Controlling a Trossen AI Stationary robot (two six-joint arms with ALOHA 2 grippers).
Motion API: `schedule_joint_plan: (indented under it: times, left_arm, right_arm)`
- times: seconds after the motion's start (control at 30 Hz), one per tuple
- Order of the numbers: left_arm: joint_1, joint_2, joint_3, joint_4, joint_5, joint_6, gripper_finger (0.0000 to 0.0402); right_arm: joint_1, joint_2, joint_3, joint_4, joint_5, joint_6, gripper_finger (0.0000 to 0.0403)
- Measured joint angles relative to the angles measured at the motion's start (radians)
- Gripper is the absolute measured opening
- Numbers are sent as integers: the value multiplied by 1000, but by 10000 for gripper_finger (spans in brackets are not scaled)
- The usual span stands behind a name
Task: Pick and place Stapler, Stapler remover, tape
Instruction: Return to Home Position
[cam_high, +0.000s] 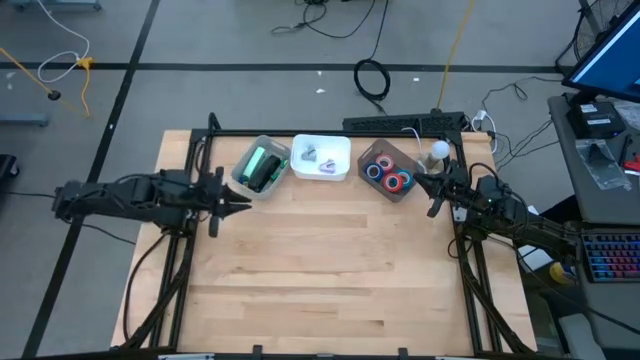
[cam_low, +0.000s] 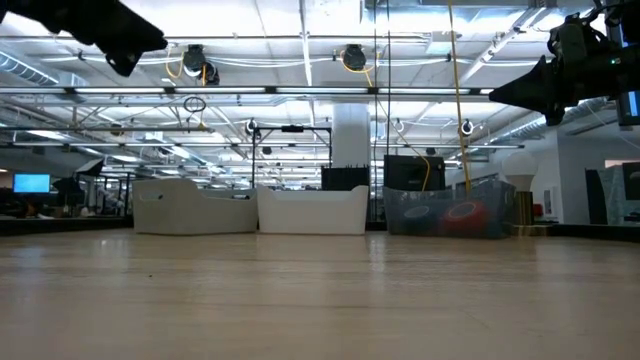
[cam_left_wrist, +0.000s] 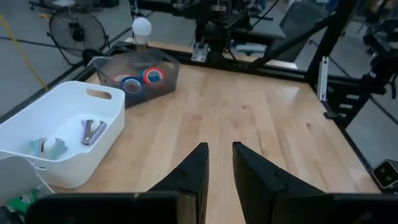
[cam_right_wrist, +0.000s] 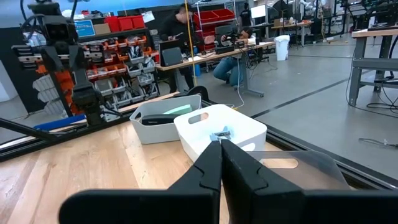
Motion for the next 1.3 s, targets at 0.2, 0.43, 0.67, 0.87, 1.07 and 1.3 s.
schedule_joint_plan:
  times: [0.2, 0.43, 0.67, 0.87, 1.07, 1.3]
  left_arm:
    - [-1, -133, -95, 1, 36, 0, 72]
    - [-1, -278, -228, 51, 51, -20, 72]
    - [-1, -385, -336, 82, 52, -30, 72]
    - [-1, -465, -420, 133, 51, -47, 72]
    - [-1, -469, -467, 189, 52, -47, 72]
    - [-1, -468, -468, 188, 52, -31, 72]
  right_arm:
    - [0, 0, 0, 0, 0, 0, 0]
    - [0, 0, 0, 0, 0, 0, 0]
    - [0, 0, 0, 0, 0, 0, 0]
    - [0, 0, 0, -17, -1, 0, 0]
    - [-1, 0, -36, -22, -43, 92, 0]
    - [0, -1, -169, 179, -208, 114, 0]
